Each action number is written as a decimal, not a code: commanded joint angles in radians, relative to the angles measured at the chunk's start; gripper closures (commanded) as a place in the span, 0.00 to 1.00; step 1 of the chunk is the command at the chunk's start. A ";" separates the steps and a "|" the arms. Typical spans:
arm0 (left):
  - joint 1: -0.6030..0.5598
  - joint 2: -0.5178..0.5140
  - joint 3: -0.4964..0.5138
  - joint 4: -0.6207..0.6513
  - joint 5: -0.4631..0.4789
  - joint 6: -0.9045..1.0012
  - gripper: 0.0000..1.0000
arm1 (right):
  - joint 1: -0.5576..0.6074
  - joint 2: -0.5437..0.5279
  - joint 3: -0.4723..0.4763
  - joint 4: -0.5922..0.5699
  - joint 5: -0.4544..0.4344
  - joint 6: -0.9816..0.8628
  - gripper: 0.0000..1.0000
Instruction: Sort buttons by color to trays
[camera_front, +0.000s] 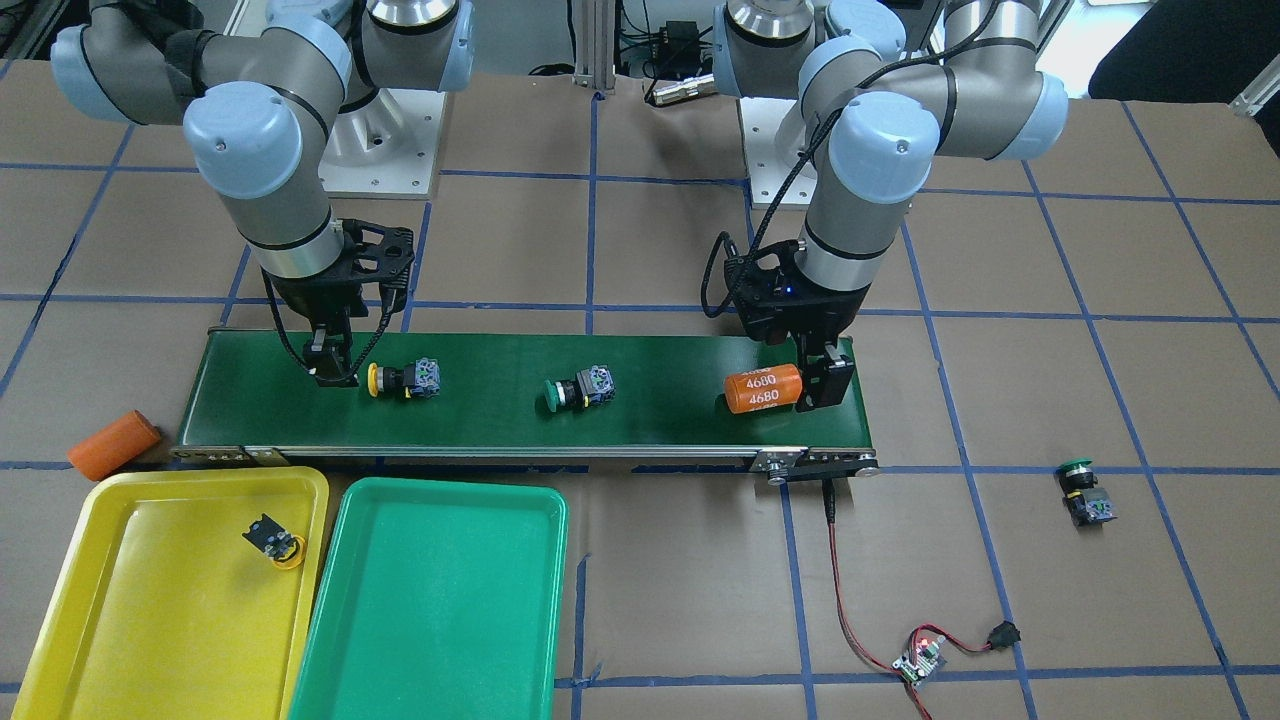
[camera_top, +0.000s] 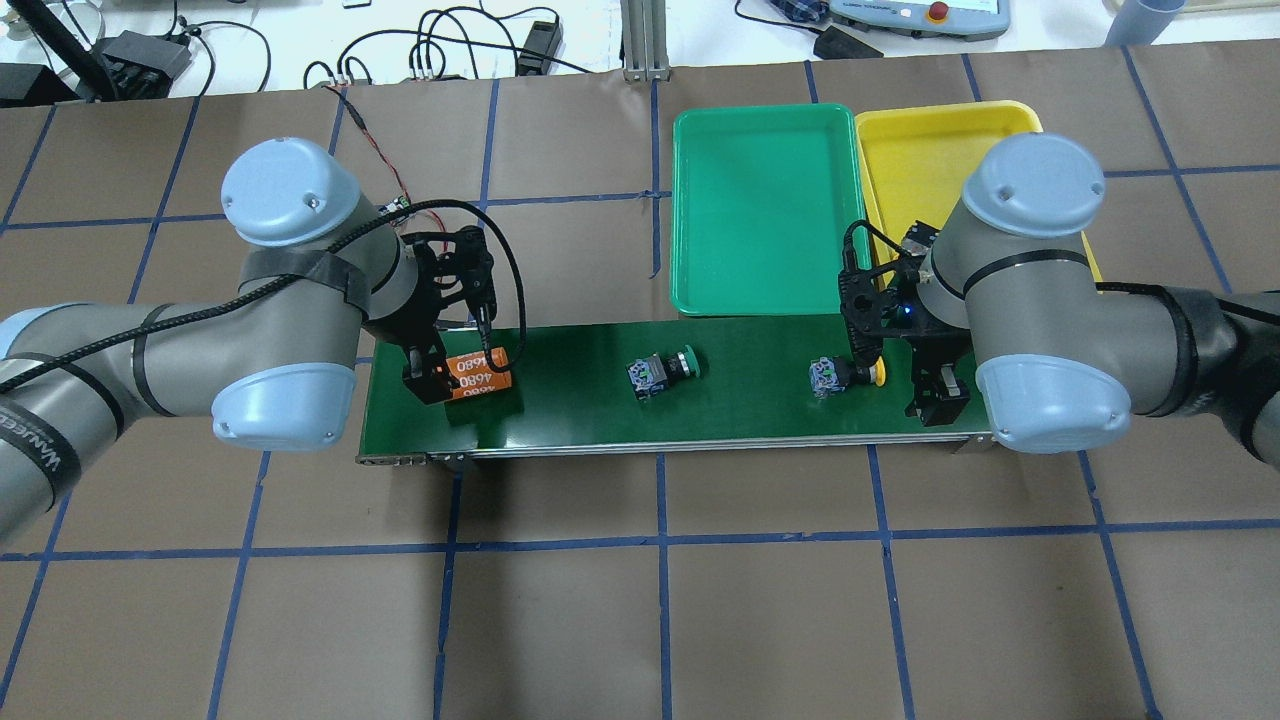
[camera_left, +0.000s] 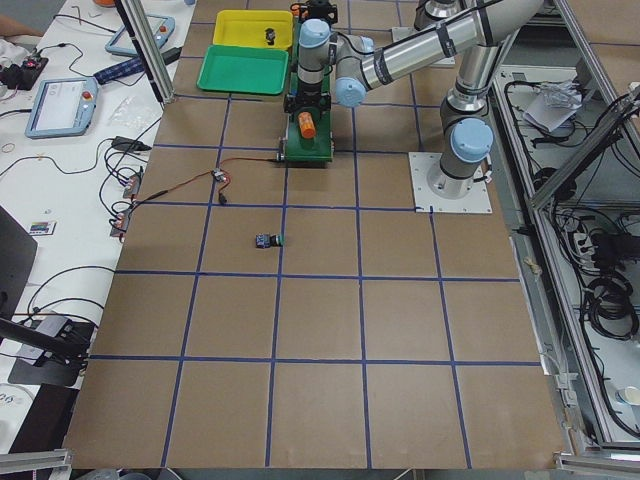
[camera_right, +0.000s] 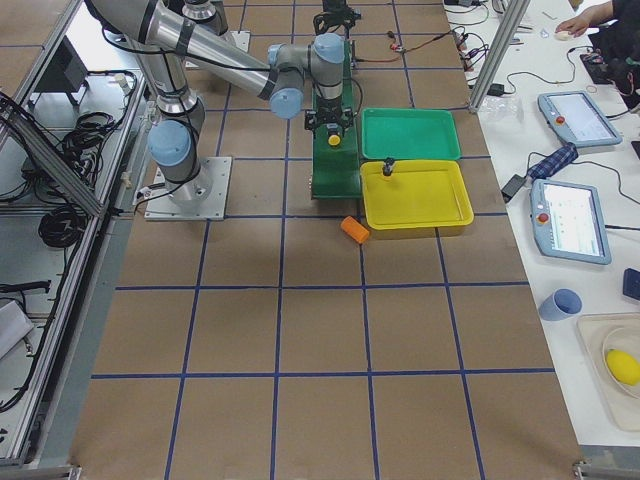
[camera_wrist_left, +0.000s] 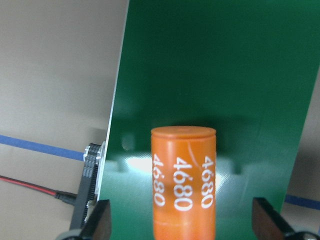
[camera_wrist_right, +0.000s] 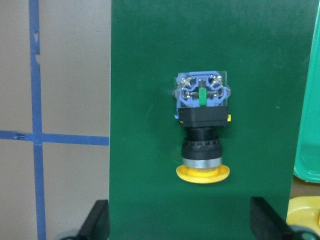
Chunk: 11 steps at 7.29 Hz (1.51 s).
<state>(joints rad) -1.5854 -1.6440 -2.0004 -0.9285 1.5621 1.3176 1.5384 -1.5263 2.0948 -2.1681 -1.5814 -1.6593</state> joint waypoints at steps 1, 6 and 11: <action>0.237 -0.020 0.093 -0.052 -0.004 -0.035 0.00 | 0.000 0.017 0.002 -0.024 0.007 0.003 0.00; 0.590 -0.343 0.290 -0.043 -0.045 -0.464 0.00 | 0.002 0.071 0.027 -0.075 0.014 0.001 0.02; 0.596 -0.500 0.422 -0.098 -0.014 -1.015 0.00 | 0.002 0.071 0.030 -0.098 0.006 -0.017 0.46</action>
<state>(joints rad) -0.9894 -2.1246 -1.5824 -1.0219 1.5468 0.3612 1.5401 -1.4558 2.1261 -2.2598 -1.5705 -1.6635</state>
